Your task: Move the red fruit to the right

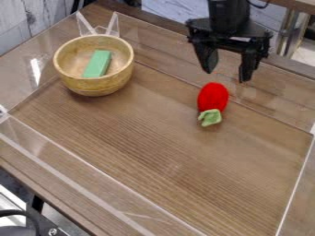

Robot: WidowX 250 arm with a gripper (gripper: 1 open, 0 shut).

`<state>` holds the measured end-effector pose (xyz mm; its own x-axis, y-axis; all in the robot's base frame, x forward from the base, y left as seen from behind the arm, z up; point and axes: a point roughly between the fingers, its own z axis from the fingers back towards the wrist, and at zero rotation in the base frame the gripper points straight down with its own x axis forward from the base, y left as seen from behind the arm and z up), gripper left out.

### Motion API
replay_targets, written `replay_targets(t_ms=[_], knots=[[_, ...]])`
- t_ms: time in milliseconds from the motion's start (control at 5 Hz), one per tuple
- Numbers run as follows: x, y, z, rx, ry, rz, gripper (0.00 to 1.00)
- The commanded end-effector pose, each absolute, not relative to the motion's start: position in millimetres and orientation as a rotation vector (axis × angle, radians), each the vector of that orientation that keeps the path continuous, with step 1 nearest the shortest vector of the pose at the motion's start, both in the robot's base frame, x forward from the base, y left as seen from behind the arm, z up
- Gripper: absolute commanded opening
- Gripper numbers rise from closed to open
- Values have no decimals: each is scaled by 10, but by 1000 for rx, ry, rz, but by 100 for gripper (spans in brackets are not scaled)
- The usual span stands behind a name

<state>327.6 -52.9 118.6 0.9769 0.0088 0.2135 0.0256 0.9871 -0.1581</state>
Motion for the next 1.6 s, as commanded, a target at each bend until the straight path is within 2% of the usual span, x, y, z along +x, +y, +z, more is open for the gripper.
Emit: replay_targets(t_ms=[0,200,800,1200,1400], knots=[[3381,-461,1384,-161,-292,-31,0],[3376,-422,1377,-155,-284,-49,100],[3357,-453,1513,-141,-274,-87,100],[3380,-343,1457,-128,-263,-90,100],[3371,-180,1343,-119,-263,-48,100]])
